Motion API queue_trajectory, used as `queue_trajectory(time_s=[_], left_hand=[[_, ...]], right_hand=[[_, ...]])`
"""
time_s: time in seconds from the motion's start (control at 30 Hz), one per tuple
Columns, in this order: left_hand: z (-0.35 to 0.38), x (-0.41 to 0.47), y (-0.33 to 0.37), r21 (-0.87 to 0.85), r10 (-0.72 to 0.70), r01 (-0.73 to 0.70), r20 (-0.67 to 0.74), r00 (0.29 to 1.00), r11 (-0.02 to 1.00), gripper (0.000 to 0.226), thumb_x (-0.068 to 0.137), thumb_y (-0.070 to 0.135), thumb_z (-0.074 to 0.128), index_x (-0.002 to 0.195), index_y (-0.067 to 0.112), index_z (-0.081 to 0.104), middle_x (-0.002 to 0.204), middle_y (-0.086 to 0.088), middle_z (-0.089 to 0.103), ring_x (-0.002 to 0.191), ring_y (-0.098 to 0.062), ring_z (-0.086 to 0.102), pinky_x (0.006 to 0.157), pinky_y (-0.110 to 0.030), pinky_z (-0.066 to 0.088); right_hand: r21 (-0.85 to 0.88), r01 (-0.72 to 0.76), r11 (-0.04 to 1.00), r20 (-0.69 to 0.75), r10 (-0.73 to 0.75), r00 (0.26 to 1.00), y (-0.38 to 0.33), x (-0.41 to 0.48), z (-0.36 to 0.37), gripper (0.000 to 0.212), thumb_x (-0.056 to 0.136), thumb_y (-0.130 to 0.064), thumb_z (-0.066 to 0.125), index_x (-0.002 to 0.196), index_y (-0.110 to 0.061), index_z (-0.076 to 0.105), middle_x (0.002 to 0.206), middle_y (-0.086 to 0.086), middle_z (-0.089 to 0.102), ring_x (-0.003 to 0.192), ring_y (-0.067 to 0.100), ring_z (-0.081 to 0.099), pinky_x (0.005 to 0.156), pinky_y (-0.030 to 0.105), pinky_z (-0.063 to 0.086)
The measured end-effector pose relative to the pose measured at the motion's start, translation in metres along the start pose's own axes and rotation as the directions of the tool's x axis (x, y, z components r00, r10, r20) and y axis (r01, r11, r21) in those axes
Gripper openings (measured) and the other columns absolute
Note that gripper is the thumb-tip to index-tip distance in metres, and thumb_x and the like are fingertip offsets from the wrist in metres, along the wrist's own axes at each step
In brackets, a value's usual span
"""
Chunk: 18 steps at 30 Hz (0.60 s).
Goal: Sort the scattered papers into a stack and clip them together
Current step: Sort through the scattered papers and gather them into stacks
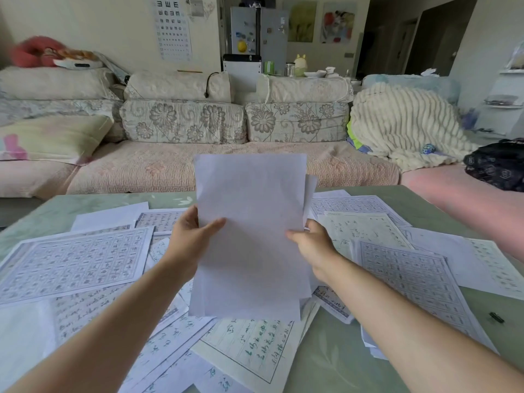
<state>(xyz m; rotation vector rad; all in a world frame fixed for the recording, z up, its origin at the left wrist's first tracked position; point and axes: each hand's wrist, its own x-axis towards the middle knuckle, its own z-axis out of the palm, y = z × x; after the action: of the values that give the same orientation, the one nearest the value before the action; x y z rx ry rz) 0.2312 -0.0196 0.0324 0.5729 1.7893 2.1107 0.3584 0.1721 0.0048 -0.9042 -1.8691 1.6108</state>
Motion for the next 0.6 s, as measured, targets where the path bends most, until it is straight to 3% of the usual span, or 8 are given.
queue_trajectory(time_s=[0.13,0.2,0.27,0.3,0.37,0.43,0.5,0.6], left_hand=[[-0.006,-0.01,0.016,0.124,0.187,-0.173,-0.11,0.976,0.977,0.029,0.083,0.006,0.073,0.107,0.022,0.065,0.094,0.006,0.074,0.084,-0.011,0.072,0.076,-0.032,0.057],[-0.009,-0.013,0.023,0.148,0.268,-0.247,-0.145,0.952,0.958,0.033,0.084,0.006,0.071,0.112,0.02,0.062,0.099,0.005,0.073,0.087,-0.009,0.07,0.074,-0.027,0.056],[-0.013,-0.016,0.026,0.178,0.322,-0.294,-0.159,0.933,0.939,0.036,0.085,0.004,0.069,0.115,0.018,0.057,0.1,0.005,0.07,0.083,-0.001,0.068,0.068,-0.018,0.053],[-0.014,-0.017,0.025,0.215,0.329,-0.293,-0.16,0.931,0.932,0.036,0.085,0.004,0.069,0.115,0.019,0.056,0.098,0.007,0.068,0.079,0.003,0.066,0.064,-0.015,0.052],[-0.018,-0.022,0.014,0.274,0.296,-0.241,-0.18,0.938,0.931,0.036,0.084,0.006,0.069,0.113,0.021,0.054,0.098,0.008,0.066,0.081,0.003,0.065,0.066,-0.02,0.052],[-0.022,-0.026,0.0,0.298,0.225,-0.157,-0.207,0.952,0.941,0.035,0.084,0.008,0.069,0.113,0.021,0.053,0.1,0.006,0.066,0.09,-0.009,0.065,0.072,-0.029,0.052],[-0.026,-0.028,-0.007,0.324,0.193,-0.111,-0.232,0.953,0.939,0.031,0.086,0.009,0.064,0.111,0.023,0.053,0.098,0.007,0.064,0.091,-0.013,0.064,0.068,-0.028,0.049],[-0.032,-0.027,0.002,0.364,0.215,-0.119,-0.237,0.948,0.924,0.027,0.087,0.01,0.059,0.11,0.023,0.054,0.1,0.003,0.065,0.088,-0.015,0.063,0.073,-0.032,0.05]], right_hand=[[-0.099,0.201,0.975,-0.037,-0.206,0.978,-0.017,-0.011,0.017,0.015,0.083,-0.009,0.06,0.097,-0.009,0.055,0.094,0.017,0.066,0.073,0.024,0.058,0.063,0.029,0.041],[-0.092,0.285,0.954,-0.045,-0.29,0.956,-0.031,-0.019,0.022,0.021,0.084,-0.001,0.057,0.101,-0.014,0.056,0.092,0.006,0.067,0.072,0.012,0.059,0.061,0.019,0.045],[-0.07,0.331,0.941,-0.018,-0.333,0.943,-0.039,-0.027,0.026,0.034,0.086,0.005,0.055,0.108,-0.02,0.052,0.092,-0.014,0.063,0.077,-0.006,0.057,0.058,0.002,0.04],[-0.077,0.329,0.941,0.006,-0.33,0.944,-0.038,-0.029,0.028,0.038,0.086,0.006,0.054,0.112,-0.022,0.05,0.093,-0.017,0.061,0.079,-0.009,0.056,0.057,0.0,0.038],[-0.121,0.295,0.948,0.067,-0.289,0.955,-0.032,-0.033,0.035,0.041,0.086,0.005,0.05,0.116,-0.023,0.045,0.097,-0.015,0.062,0.084,0.002,0.06,0.059,0.006,0.041],[-0.177,0.251,0.952,0.1,-0.236,0.966,-0.024,-0.037,0.041,0.043,0.088,0.001,0.046,0.124,-0.021,0.043,0.108,-0.006,0.064,0.091,0.016,0.061,0.067,0.02,0.044],[-0.218,0.231,0.948,0.074,-0.22,0.973,-0.02,-0.038,0.047,0.046,0.091,-0.003,0.041,0.136,-0.016,0.039,0.117,0.002,0.062,0.091,0.023,0.059,0.071,0.029,0.043],[-0.205,0.242,0.948,-0.011,-0.249,0.968,-0.026,-0.039,0.054,0.048,0.092,-0.003,0.038,0.139,-0.013,0.038,0.121,0.007,0.062,0.095,0.028,0.059,0.076,0.03,0.042]])
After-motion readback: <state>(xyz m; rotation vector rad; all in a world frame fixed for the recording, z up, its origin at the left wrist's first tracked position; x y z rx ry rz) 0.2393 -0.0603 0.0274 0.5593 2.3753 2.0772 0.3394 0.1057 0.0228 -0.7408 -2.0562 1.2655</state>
